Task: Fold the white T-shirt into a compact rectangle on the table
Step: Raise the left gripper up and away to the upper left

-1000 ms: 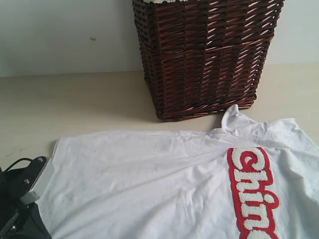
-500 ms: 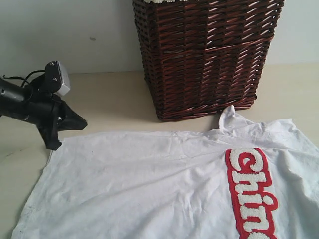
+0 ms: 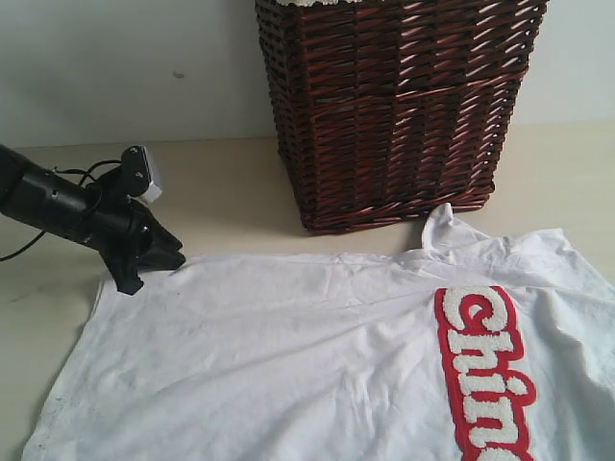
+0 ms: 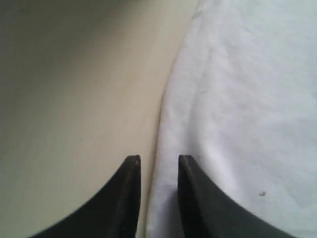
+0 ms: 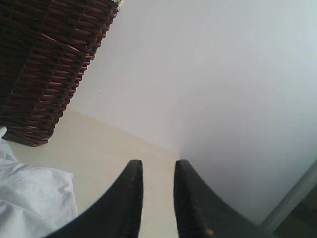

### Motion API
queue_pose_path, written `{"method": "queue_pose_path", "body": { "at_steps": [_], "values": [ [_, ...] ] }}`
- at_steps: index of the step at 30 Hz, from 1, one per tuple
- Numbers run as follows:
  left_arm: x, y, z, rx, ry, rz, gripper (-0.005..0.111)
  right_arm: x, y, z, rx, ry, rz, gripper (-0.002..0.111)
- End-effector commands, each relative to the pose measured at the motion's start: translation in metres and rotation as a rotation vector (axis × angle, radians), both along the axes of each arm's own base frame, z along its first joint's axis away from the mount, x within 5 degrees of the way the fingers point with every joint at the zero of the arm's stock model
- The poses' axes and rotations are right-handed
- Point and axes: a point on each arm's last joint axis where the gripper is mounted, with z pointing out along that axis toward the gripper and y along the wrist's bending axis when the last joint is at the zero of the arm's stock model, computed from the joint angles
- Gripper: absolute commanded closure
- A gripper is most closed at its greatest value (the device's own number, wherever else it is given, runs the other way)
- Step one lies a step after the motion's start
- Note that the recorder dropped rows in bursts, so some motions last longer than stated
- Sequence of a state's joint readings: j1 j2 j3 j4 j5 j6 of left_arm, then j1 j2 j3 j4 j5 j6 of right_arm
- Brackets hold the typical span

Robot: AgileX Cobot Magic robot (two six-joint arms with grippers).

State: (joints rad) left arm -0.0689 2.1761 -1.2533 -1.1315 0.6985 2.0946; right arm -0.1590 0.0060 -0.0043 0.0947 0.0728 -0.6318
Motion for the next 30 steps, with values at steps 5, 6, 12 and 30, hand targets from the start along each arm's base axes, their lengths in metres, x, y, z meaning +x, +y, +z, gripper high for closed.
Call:
{"method": "queue_pose_path", "body": {
  "at_steps": [5, 6, 12, 30],
  "values": [
    [0.022, 0.004, -0.005, 0.097, -0.107, 0.201, 0.100, 0.000, 0.000, -0.001, 0.003, -0.002, -0.004, 0.084],
    [0.024, 0.003, -0.007, 0.090, -0.103, 0.195, 0.104, 0.000, 0.000, -0.001, 0.003, -0.002, -0.004, 0.084],
    [0.028, 0.002, -0.001, 0.037, -0.098, 0.257, 0.107, 0.000, 0.000, -0.001, 0.003, -0.002, -0.004, 0.084],
    [-0.033, 0.039, 0.284, -0.499, -0.545, 0.823, 0.107, 0.000, 0.000, -0.001, 0.012, -0.003, -0.003, 0.084]
  ]
}}
